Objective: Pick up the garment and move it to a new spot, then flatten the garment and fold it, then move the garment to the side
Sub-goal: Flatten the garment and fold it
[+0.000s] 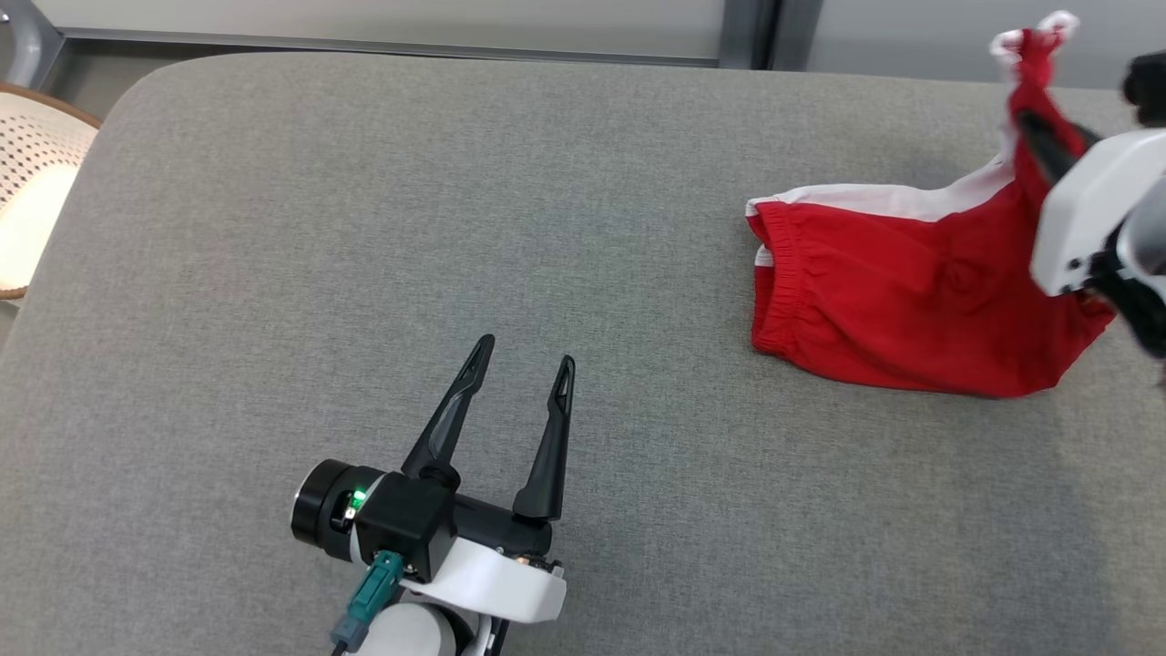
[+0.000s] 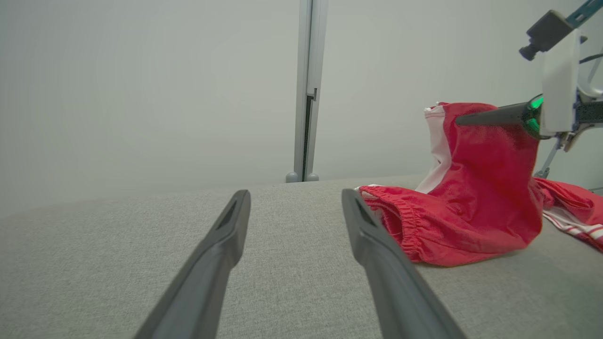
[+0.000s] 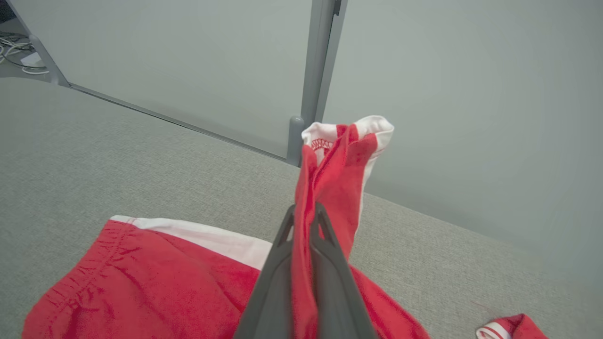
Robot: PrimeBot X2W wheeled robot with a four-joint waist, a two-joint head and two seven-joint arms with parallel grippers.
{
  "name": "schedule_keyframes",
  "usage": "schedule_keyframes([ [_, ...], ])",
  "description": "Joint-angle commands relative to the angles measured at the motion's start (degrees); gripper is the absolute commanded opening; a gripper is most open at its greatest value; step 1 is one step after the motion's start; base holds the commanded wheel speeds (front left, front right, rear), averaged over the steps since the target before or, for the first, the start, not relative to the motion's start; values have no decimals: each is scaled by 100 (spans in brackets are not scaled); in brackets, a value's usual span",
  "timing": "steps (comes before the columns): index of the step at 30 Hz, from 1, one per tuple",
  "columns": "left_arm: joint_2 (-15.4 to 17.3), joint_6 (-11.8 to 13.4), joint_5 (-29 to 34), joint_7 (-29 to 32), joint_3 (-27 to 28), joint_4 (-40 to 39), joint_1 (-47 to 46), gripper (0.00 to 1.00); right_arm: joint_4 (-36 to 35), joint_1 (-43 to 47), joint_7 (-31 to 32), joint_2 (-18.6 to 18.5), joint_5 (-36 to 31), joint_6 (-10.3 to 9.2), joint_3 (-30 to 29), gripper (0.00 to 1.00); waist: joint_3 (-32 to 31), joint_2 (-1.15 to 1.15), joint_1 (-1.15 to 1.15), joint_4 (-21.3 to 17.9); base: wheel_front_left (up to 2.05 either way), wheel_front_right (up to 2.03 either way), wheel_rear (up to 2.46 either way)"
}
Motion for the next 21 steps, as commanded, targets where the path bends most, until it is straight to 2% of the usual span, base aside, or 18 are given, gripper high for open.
schedule_keyframes([
  [1, 15, 31, -25, -10, -15, -3, 44, 100, -109, 127, 93, 157, -82, -13, -22, 0, -30, 0, 0, 54, 0, 0, 0],
  [8, 16, 34, -154, -10, -141, 21, 50, 100, -509, 541, 320, 881, -547, -13, -64, 0, -9, 0, 0, 208, 0, 0, 0],
  [17, 16, 8, -215, -10, -246, 106, -34, 100, -432, 969, 71, 1619, -1068, -13, -39, 2, 42, 0, 0, 292, 0, 0, 0],
  [18, 16, 10, -218, -10, -249, 118, -26, 100, -413, 995, -30, 1703, -1155, -13, -74, 38, 24, 0, 0, 283, 0, 0, 0],
  [19, 16, 16, -224, -10, -248, 132, -15, 100, -402, 1038, -160, 1821, -1198, -13, -125, 100, 3, 0, 0, 271, 0, 0, 0],
  [21, 16, 25, -222, -10, -243, 153, 7, 100, -411, 1166, -423, 2028, -1193, -10, -190, 100, -53, 0, 0, 238, 0, 0, 0],
])
